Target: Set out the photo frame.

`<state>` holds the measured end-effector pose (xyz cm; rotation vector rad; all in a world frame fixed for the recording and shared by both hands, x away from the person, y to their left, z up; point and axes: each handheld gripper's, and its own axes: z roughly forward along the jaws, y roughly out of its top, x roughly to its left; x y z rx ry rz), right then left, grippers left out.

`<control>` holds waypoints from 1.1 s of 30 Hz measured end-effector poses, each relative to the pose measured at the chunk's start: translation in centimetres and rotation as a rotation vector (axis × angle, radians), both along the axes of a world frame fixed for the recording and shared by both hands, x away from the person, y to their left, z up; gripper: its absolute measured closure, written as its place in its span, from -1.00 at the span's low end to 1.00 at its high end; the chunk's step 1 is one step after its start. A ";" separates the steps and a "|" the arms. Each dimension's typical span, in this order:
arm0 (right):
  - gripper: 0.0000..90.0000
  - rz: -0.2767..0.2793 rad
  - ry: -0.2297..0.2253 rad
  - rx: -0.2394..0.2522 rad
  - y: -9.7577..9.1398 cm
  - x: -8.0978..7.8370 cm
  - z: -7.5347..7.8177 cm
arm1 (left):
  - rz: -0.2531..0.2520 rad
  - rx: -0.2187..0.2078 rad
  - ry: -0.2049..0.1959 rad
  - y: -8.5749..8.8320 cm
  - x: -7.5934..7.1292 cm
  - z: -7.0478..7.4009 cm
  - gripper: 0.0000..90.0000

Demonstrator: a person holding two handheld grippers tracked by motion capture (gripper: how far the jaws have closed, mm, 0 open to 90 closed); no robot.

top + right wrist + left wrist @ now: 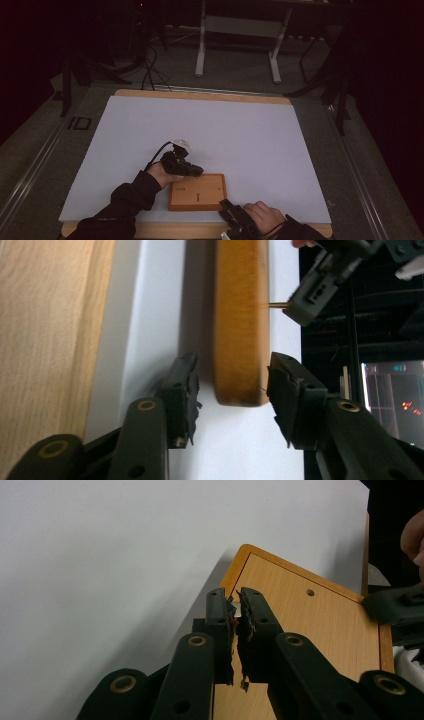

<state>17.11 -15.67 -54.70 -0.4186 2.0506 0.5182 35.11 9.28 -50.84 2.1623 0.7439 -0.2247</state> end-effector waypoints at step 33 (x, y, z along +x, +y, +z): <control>0.54 0.024 -0.119 -0.034 0.3 0.2 -0.2 | -0.025 0.028 -0.079 -0.4 -0.5 1.1 0.26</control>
